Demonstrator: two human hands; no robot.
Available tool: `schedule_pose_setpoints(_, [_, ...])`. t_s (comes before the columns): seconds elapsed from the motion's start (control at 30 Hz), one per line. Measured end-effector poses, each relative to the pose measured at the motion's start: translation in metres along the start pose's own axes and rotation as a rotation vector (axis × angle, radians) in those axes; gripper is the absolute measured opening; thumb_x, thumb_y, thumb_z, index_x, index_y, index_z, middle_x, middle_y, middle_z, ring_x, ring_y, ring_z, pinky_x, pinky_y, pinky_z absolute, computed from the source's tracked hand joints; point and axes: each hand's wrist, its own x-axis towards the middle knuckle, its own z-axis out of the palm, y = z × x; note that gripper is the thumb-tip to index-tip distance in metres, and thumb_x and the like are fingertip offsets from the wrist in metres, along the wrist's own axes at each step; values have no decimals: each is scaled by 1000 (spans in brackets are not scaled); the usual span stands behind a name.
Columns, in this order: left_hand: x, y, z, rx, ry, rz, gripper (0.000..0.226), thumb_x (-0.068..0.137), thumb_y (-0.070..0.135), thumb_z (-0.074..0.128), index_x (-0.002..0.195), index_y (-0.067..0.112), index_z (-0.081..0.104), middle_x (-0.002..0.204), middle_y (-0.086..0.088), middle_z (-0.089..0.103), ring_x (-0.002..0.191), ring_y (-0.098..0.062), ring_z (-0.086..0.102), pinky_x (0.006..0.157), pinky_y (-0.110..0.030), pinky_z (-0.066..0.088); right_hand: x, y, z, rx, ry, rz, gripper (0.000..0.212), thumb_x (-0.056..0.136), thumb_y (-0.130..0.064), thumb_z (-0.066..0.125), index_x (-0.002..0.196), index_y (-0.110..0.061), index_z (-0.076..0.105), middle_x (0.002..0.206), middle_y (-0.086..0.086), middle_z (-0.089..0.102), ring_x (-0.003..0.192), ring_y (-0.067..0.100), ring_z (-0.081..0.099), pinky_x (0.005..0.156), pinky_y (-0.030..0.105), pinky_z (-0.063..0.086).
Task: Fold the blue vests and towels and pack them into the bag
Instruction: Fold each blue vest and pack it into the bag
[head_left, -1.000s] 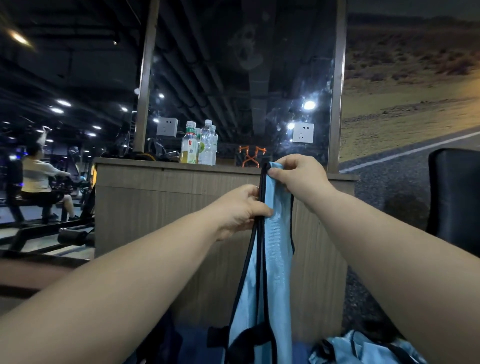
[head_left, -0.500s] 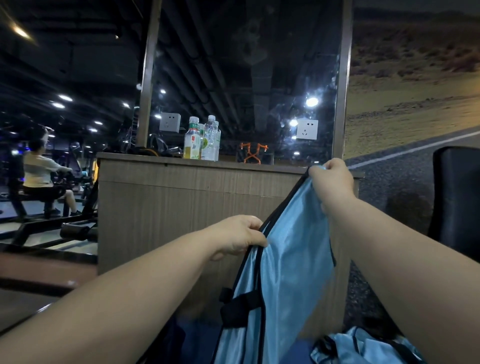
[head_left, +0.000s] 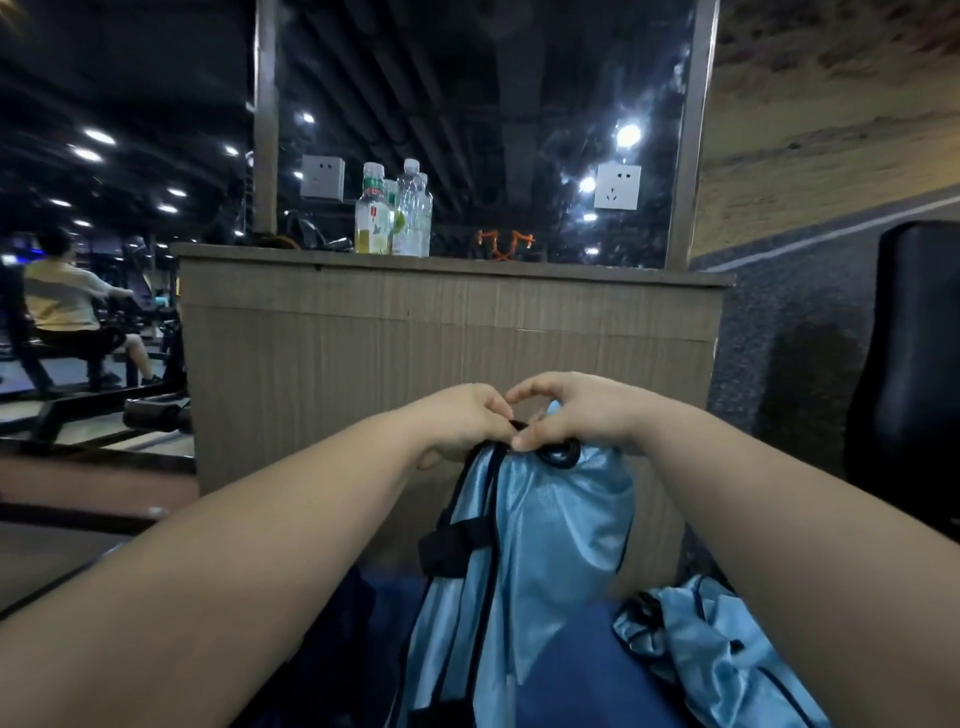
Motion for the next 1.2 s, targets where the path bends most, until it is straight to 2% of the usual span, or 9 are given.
schedule_pose_setpoints(0.1, [-2, -2, 1, -49, -11, 28, 18, 85, 13, 71, 83, 18, 54, 63, 5, 56, 53, -7, 49, 53, -23, 38, -3, 1, 2, -127, 34, -12, 33, 86, -17, 64, 116, -30, 66, 92, -9, 64, 78, 2, 57, 68, 18, 46])
schedule_pose_setpoints(0.27, [-12, -13, 11, -250, -104, 58, 19, 88, 9, 68, 96, 18, 54, 80, 2, 63, 65, -6, 59, 62, -23, 45, -2, 6, 9, -88, 136, -8, 28, 94, -11, 42, 95, -23, 67, 82, -9, 59, 73, 6, 52, 67, 21, 41])
schedule_pose_setpoints(0.33, [-16, -21, 17, -287, -156, 53, 20, 88, 9, 68, 99, 17, 54, 85, 0, 65, 75, -12, 61, 68, -26, 45, -5, 12, 9, 32, 122, 3, 25, 91, -10, 42, 88, -21, 65, 75, -8, 59, 70, 8, 53, 65, 23, 41])
schedule_pose_setpoints(0.47, [-25, -35, 31, -388, -165, 76, 30, 79, 16, 74, 97, 17, 50, 74, 5, 63, 66, -9, 57, 61, -23, 41, -14, 23, 14, 17, -3, -37, 19, 87, -5, 52, 96, -20, 59, 80, -6, 59, 69, 7, 54, 59, 18, 41])
schedule_pose_setpoints(0.73, [-34, -61, 52, -646, -114, 126, 46, 73, 9, 68, 108, 22, 41, 91, -4, 65, 79, -19, 63, 67, -33, 48, -24, 53, 20, 175, -64, -90, 32, 80, 7, 58, 102, -16, 57, 80, -3, 59, 69, 8, 56, 61, 24, 45])
schedule_pose_setpoints(0.9, [-28, -67, 68, -372, 145, 270, 38, 88, -9, 56, 91, 29, 46, 84, 2, 54, 64, -8, 52, 59, -24, 44, -22, 68, 26, 229, -61, -80, 33, 78, 4, 65, 99, -20, 58, 81, -4, 62, 71, 10, 59, 62, 27, 46])
schedule_pose_setpoints(1.0, [-24, -74, 77, -26, 288, 358, 40, 89, -4, 55, 73, 32, 59, 90, 7, 58, 78, -2, 55, 73, -12, 41, -20, 72, 28, 261, -57, -92, 33, 77, 2, 72, 96, -21, 58, 80, -4, 63, 72, 10, 60, 65, 28, 48])
schedule_pose_setpoints(1.1, [-22, -77, 84, 115, 336, 303, 32, 94, 7, 55, 84, 36, 64, 104, 12, 60, 88, 1, 57, 73, -2, 37, -18, 73, 30, 251, -38, -115, 34, 74, -2, 77, 94, -23, 59, 82, -4, 65, 77, 13, 63, 73, 35, 53])
schedule_pose_setpoints(1.2, [-23, -75, 88, 1, 291, 225, 24, 94, 10, 52, 93, 29, 67, 101, 7, 65, 73, -4, 60, 68, -13, 44, -17, 73, 32, 228, 7, -140, 37, 73, -3, 78, 95, -26, 59, 85, -5, 65, 80, 12, 63, 78, 37, 54])
